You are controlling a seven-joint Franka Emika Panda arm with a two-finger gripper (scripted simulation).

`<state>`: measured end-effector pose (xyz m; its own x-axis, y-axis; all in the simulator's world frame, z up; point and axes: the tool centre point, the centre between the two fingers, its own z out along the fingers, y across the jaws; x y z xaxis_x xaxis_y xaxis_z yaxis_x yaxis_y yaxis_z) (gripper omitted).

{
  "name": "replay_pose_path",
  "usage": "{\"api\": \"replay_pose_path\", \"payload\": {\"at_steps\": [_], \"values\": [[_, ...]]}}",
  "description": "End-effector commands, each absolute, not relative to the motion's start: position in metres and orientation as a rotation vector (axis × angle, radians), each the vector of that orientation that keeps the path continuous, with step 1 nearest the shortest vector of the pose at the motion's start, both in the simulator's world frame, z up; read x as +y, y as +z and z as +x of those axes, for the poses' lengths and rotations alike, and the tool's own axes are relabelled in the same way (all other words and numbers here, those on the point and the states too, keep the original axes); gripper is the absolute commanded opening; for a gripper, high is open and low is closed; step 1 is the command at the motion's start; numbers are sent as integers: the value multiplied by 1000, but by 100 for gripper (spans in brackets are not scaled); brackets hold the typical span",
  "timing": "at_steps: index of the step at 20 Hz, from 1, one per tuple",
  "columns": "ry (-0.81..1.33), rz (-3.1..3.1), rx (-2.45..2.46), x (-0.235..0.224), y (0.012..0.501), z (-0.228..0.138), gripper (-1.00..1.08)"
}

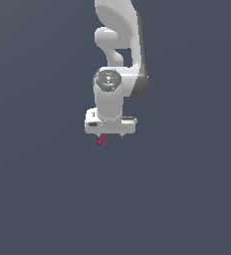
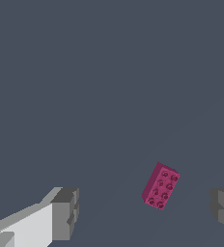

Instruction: Pick up the object and move it to a goal position.

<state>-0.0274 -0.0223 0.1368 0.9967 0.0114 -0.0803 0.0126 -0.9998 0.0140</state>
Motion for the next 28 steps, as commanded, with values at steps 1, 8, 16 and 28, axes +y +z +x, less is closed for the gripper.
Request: {"api": "replay_pose_path", "payload": {"at_steps": [1, 8, 16, 28], "values": [[-126, 3124, 19, -22, 137, -27, 100], [-92, 3122, 17, -33, 151, -21, 100], [-84, 3122, 11, -36, 153, -21, 100], [-49, 3128, -253, -55, 112, -46, 100]]}}
